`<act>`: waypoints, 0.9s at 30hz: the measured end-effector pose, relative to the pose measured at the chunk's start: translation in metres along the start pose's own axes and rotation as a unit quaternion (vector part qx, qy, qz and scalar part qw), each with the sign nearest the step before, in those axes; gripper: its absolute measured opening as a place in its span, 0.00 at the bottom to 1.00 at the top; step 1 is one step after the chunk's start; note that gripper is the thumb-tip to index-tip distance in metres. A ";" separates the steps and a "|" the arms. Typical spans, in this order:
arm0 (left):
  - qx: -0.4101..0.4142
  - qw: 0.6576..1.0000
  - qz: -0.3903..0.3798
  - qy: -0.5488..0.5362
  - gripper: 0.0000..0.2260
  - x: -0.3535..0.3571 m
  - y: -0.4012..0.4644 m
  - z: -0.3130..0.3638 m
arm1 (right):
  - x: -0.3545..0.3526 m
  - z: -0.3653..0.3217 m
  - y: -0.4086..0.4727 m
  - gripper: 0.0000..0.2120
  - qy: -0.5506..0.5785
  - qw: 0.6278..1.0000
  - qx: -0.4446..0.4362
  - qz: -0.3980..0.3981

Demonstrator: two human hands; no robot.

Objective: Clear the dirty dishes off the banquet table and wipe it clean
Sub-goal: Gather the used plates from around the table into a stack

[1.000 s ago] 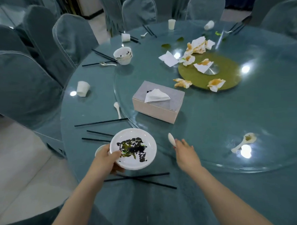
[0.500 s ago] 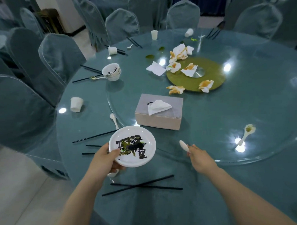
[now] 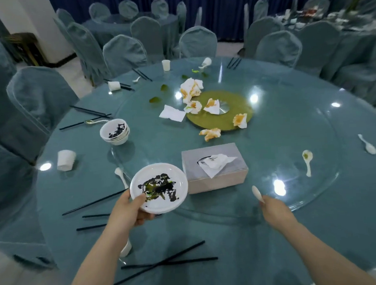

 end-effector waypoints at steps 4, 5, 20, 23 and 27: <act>-0.018 1.000 0.001 0.005 0.06 0.013 0.018 -0.005 | -0.002 0.008 -0.001 0.15 -0.116 0.993 0.004 -0.003; -0.023 1.000 0.004 0.007 0.06 0.016 0.023 -0.008 | -0.001 0.008 -0.002 0.16 -0.139 0.990 0.000 0.001; -0.100 0.995 0.006 0.027 0.12 0.068 0.079 -0.051 | 0.027 -0.071 -0.008 0.20 -0.089 0.983 -0.156 -0.034; -0.109 0.994 0.005 0.014 0.13 0.078 0.081 -0.057 | 0.023 -0.071 -0.004 0.18 -0.119 0.979 -0.166 -0.018; -0.133 0.991 -0.015 -0.009 0.12 0.102 0.078 -0.069 | 0.019 -0.051 -0.001 0.19 -0.159 0.971 -0.179 -0.020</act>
Point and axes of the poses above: each hand's wrist, its own y-axis towards the middle knuckle, its own x-axis out of the palm, z = x × y, the point moved 10 cm from there along y, towards the middle knuckle, and after that the axes turned 5 degrees about -z, right-handed, at the moved point
